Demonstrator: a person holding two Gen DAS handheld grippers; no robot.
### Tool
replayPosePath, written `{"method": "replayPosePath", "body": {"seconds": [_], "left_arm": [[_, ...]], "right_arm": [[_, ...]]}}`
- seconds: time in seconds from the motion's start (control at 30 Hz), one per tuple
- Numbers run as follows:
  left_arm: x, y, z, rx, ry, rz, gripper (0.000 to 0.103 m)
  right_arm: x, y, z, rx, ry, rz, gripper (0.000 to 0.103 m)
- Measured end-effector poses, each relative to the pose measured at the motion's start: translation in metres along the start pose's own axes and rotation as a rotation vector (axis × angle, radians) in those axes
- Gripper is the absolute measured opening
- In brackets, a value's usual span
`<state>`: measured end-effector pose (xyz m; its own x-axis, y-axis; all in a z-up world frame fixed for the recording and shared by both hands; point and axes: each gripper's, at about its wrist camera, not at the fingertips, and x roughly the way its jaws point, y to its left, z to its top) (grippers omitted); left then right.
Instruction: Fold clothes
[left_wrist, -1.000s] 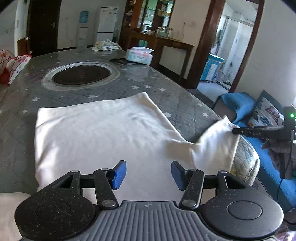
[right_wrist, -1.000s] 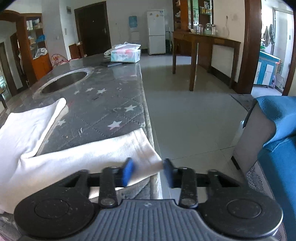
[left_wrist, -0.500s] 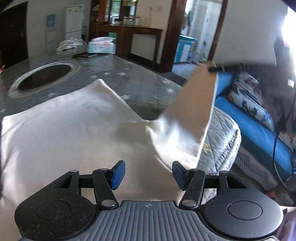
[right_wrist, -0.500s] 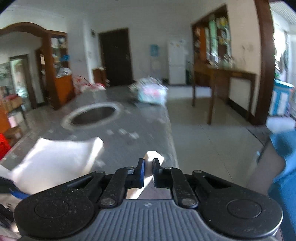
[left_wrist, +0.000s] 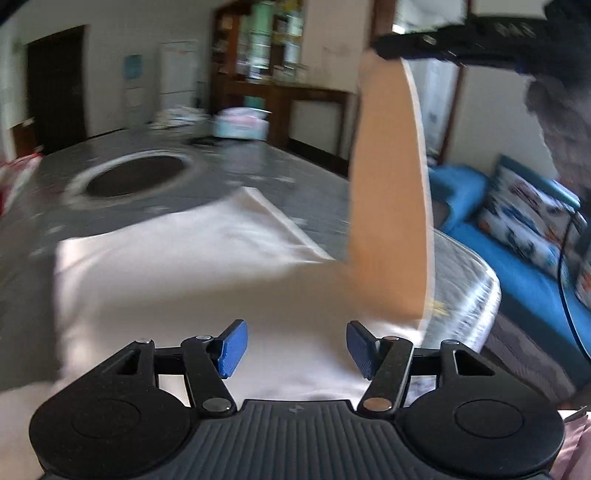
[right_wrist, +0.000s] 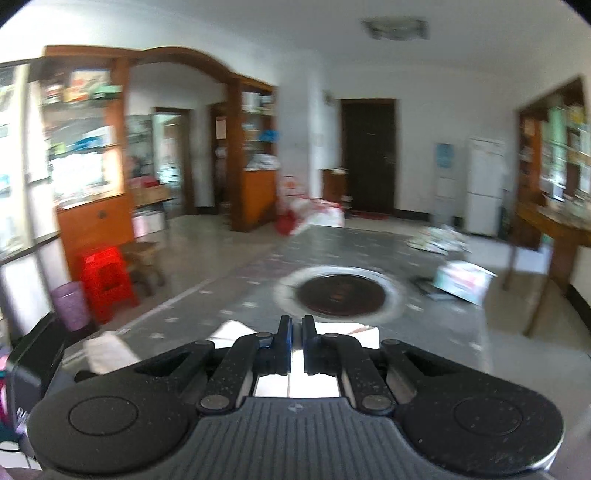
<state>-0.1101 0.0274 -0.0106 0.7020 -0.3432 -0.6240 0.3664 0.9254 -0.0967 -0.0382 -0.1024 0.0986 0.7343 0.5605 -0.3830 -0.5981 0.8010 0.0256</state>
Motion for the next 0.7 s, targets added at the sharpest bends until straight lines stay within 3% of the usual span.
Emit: {"method": "replayPosePath", "body": {"seconds": [0.17, 0.4, 0.5, 0.7], "left_arm": [[-0.035, 0.046, -0.023, -0.127, -0.024, 0.122, 0.065], [-0.053, 0.068, -0.041, -0.213, -0.040, 0.175, 0.066], [-0.060, 0.077, -0.048, -0.247, -0.046, 0.196, 0.066], [-0.069, 0.084, -0.054, -0.278, -0.065, 0.211, 0.066]], "right_arm": [[0.044, 0.046, 0.008, -0.092, 0.063, 0.165, 0.004], [0.095, 0.099, -0.010, -0.157, 0.196, 0.314, 0.004], [0.106, 0.109, -0.019, -0.144, 0.240, 0.364, 0.009], [0.101, 0.098, -0.020, -0.150, 0.240, 0.318, 0.013]]}}
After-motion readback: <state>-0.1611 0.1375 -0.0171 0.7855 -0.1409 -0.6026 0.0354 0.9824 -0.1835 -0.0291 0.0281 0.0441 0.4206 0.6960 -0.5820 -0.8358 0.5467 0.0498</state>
